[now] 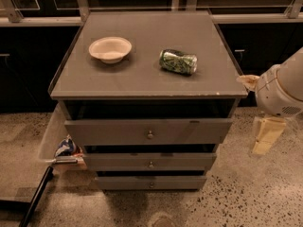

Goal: Open top drawer

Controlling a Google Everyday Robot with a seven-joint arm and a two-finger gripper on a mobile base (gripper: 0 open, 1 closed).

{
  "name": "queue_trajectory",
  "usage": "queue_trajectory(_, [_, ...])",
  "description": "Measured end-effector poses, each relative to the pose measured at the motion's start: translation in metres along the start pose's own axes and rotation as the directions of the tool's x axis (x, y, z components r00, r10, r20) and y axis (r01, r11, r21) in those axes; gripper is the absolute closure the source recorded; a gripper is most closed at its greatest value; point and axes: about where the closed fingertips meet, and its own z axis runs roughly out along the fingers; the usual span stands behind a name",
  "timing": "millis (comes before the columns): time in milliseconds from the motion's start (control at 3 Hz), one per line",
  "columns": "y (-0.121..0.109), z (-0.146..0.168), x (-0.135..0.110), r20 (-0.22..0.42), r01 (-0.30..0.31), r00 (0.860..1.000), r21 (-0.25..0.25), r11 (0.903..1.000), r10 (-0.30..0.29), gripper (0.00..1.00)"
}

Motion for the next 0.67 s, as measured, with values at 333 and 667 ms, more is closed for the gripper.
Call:
queue_trajectory(333, [0.0,0.0,0.0,0.0,0.0,1.0,0.0,1.0,0.0,0.0])
queue_trajectory(667, [0.01,0.024,0.004,0.012,-0.02,1.0,-0.039,0.999,0.02,0.0])
